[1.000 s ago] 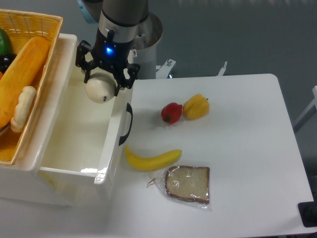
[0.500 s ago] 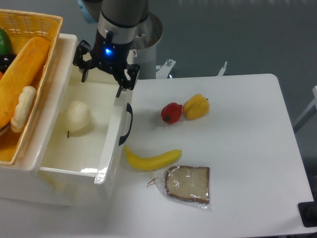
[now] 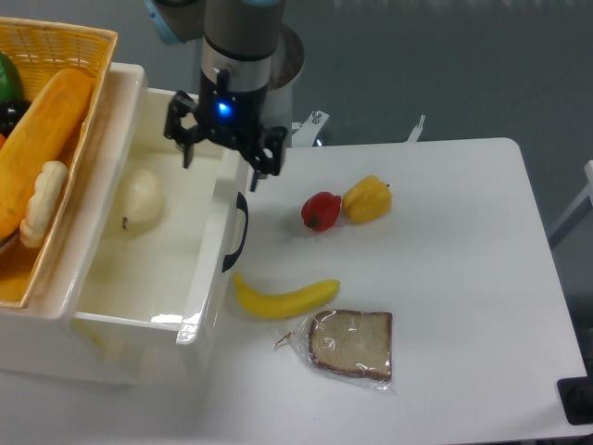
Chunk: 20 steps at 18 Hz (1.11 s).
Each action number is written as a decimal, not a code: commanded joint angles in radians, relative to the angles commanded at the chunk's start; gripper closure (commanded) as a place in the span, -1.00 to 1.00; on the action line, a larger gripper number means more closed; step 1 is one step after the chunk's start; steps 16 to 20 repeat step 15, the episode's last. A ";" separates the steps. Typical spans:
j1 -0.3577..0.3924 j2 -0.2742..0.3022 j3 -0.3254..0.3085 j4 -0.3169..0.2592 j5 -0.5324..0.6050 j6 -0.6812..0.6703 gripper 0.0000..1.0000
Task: Place the pear in the upper white drawer
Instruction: 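Raise the open gripper up out of the drawer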
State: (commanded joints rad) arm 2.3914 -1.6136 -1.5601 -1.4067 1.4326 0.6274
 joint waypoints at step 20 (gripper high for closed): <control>0.061 -0.113 -0.009 0.032 0.169 0.156 -1.00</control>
